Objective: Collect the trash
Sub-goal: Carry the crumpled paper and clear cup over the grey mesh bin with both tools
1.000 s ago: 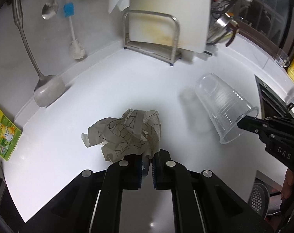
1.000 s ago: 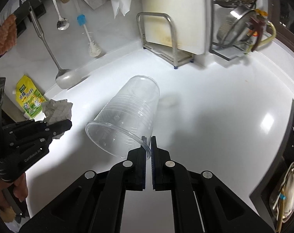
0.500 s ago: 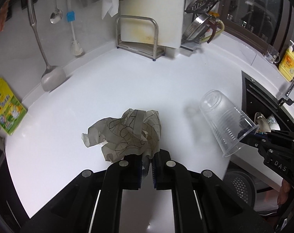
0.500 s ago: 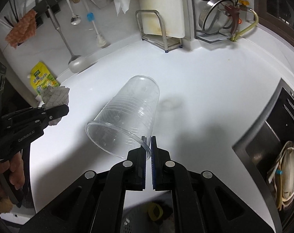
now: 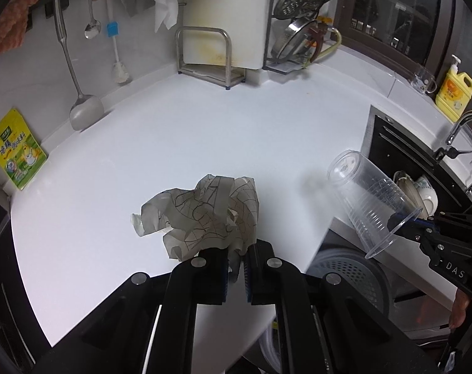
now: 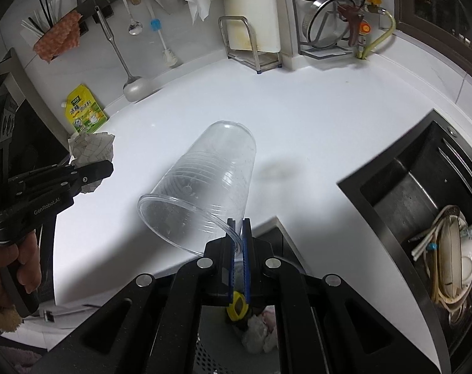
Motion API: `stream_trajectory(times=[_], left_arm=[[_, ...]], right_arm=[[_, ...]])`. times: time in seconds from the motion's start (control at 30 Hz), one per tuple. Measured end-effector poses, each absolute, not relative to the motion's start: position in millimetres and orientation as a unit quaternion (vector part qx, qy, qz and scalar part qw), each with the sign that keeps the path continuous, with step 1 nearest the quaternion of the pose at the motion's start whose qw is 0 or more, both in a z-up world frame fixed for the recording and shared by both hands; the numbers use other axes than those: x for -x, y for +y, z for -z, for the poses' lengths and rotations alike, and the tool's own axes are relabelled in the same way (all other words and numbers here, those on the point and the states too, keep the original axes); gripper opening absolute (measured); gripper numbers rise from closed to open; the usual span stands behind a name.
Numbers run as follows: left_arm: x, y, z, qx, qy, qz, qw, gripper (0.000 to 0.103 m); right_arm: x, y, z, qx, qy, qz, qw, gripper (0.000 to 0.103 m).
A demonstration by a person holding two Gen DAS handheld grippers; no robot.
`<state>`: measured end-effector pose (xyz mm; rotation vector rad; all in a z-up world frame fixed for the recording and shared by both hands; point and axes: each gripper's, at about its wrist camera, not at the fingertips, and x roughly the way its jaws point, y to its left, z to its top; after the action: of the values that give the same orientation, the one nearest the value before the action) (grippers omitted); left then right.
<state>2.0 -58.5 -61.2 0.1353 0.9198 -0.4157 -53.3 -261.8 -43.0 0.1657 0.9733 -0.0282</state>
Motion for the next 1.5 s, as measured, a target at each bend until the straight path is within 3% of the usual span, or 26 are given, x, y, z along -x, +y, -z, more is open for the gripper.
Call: stream_trajectory(times=[0.87,1.5], left_arm=[[85.9,-107.3,73.0,-0.082,0.449,0.227,0.860,0.008],[118.9,-143.9,110.2,-0.126,0.477,0.275,0.825,0.008]], right_arm=[[146.3,-285.2,50.1,-0.079,0.472,0.025,0.877,0.004],[183.5,-276.8,98.5,-0.068,0.539,0.008,0.840,0.004]])
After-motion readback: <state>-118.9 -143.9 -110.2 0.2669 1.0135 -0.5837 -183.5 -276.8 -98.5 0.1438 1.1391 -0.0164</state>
